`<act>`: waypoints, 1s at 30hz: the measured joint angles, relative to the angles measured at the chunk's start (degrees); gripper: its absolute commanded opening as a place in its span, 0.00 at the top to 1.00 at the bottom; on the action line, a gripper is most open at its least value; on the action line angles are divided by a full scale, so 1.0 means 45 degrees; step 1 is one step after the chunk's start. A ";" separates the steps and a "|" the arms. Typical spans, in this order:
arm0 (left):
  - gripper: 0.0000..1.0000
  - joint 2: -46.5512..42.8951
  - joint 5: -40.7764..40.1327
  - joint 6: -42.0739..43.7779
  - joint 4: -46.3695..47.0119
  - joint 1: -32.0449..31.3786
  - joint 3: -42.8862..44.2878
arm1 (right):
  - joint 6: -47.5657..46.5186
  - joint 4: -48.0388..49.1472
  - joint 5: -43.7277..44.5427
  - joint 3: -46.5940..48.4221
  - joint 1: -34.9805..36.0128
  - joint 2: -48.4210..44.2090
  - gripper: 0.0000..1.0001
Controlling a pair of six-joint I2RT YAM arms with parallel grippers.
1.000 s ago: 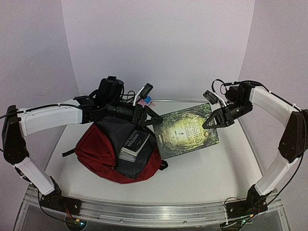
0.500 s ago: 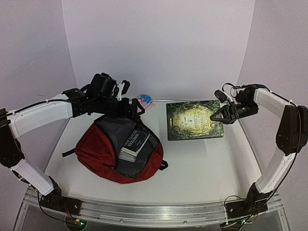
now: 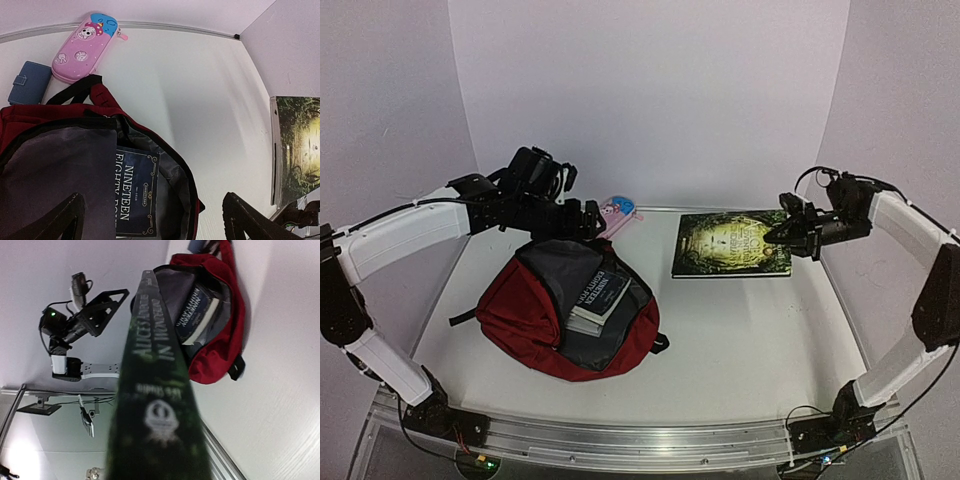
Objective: Pack the student bag
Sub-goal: Place the book in the student bag.
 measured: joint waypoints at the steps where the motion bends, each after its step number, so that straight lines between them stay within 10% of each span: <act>1: 0.04 0.0035 -0.0054 -0.0001 -0.0053 0.0010 0.0016 | 0.1124 0.1006 0.0289 -0.0581 0.0007 -0.0488 1.00; 14: 0.00 0.0041 0.0253 -0.0482 -0.1664 0.2949 0.0174 | 0.7727 1.0548 0.2685 -0.4323 0.2477 -0.1500 1.00; 30: 0.10 0.0833 0.1516 -0.1035 -0.1725 0.4249 -0.0586 | 1.2849 1.8247 0.4856 -0.4862 0.5699 0.2500 1.00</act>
